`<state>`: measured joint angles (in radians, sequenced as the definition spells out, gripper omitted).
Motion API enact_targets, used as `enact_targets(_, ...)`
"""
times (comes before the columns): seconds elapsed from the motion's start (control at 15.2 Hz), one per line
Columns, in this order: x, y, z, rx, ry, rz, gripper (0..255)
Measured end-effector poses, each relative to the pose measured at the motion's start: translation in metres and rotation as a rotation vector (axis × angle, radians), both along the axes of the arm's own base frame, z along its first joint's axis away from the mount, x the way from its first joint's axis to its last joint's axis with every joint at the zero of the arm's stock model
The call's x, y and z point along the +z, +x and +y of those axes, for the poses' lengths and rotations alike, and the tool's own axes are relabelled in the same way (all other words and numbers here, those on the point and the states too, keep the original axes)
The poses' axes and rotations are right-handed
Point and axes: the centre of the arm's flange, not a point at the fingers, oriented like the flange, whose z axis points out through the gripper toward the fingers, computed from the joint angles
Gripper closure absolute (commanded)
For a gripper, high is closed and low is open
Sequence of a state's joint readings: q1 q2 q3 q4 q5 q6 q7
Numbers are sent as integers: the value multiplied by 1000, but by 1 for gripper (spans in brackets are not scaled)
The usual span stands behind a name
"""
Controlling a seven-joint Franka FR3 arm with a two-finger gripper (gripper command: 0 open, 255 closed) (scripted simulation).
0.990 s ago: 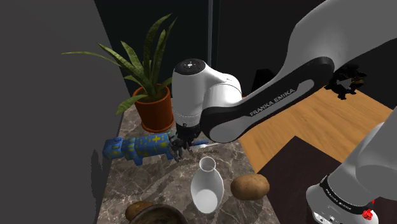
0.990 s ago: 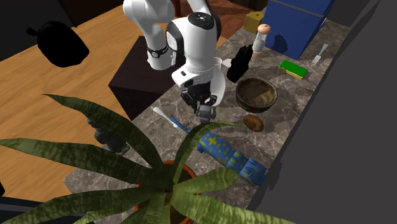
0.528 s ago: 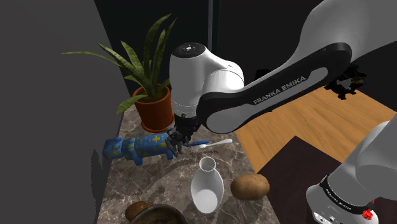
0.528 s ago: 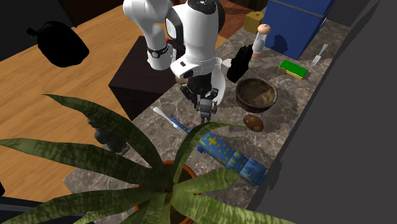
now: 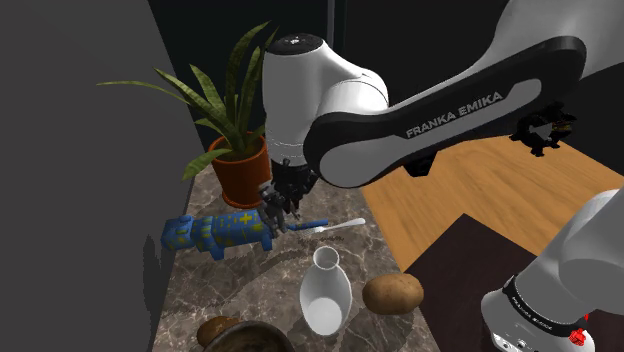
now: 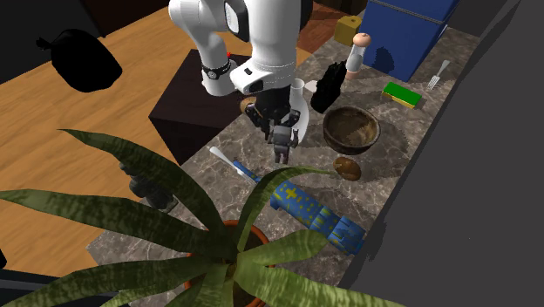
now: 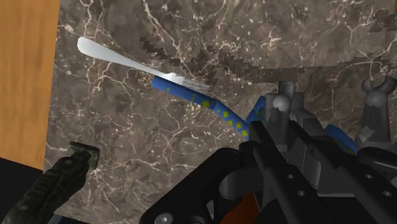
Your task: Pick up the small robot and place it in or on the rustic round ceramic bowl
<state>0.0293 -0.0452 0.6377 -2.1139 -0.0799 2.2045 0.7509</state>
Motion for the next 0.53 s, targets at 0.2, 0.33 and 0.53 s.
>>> enact_targets(0.2, 17, -2, 1, 0, 0, 0, 255)
enact_targets(0.33, 27, -2, 1, 0, 0, 0, 255)
enact_targets(0.53, 38, -6, 5, 0, 0, 0, 255)
